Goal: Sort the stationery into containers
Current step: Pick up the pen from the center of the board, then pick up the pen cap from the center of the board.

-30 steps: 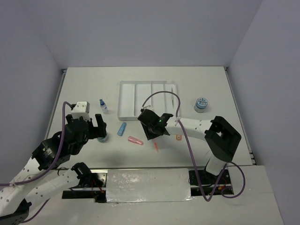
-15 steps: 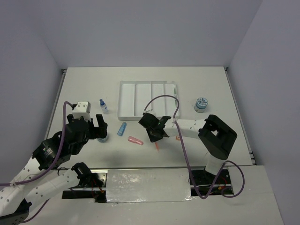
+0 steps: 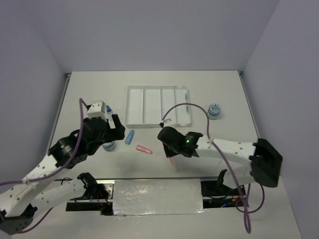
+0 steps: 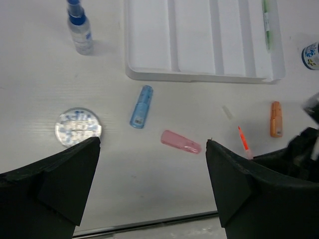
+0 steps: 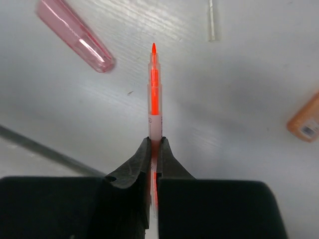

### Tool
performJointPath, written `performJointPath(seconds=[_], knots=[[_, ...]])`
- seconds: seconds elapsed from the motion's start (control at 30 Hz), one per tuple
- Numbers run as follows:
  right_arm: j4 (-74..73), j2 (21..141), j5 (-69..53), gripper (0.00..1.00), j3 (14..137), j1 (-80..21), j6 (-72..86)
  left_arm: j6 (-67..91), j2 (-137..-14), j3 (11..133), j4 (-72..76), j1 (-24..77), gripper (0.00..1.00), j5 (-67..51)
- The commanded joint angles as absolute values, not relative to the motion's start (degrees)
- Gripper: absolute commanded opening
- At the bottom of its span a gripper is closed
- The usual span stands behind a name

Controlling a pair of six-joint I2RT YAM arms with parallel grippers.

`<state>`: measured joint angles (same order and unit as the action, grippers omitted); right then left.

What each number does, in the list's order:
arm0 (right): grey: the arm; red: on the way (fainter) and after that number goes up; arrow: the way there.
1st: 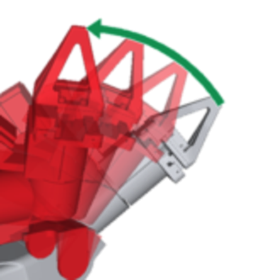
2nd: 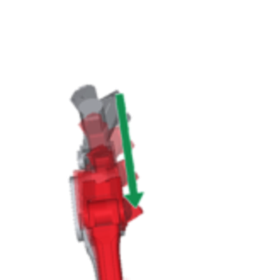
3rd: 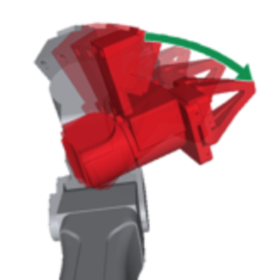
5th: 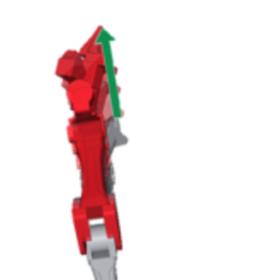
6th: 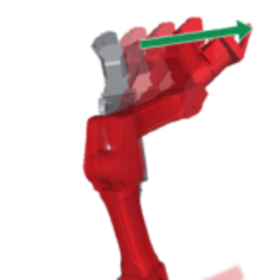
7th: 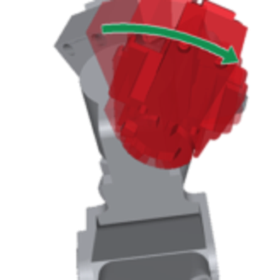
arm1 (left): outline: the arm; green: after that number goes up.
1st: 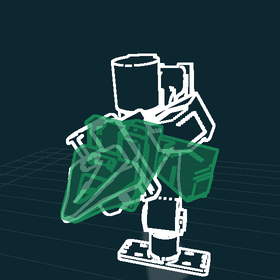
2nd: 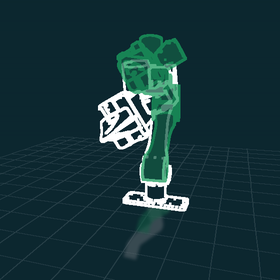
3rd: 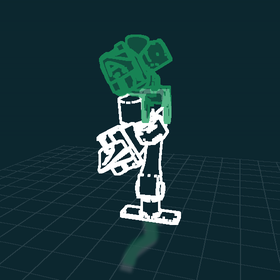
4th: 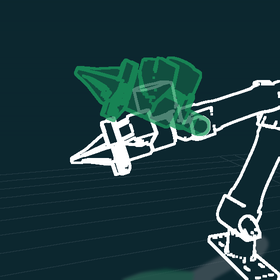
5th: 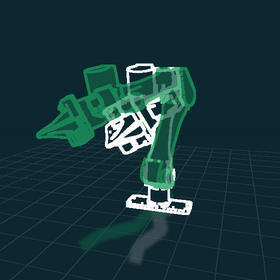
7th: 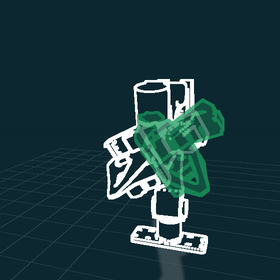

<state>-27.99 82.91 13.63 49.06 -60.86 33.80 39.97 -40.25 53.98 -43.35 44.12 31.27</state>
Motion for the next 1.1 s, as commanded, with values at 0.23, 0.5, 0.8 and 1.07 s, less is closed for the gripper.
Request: performJointPath(seconds=[0.23, 0.5, 0.8, 1.07], knots=[[-50.18, 53.1, 29.53, 0.0, 49.13, -54.07, 43.42, 67.56, -68.62, 60.03, -32.35, 48.68, 0.99, 26.35], [-52.91, 41.05, 29.71, 0.0, 50.36, -46.32, 39.03, 80.14, -92.44, 74.23, -36.89, 55.45, 0.87, 31.28], [-51.51, 39.29, 27.51, 0.0, 47.37, -46.23, 36.83, 83.67, -108.89, 86.12, -41.48, 55.64, 0.66, 32.17], [-49.83, 37.09, 24.87, 0.0, 46.58, -46.14, 34.89, 82.35, -117.68, 90.52, -42.71, 53.79, 0.57, 28.92]])
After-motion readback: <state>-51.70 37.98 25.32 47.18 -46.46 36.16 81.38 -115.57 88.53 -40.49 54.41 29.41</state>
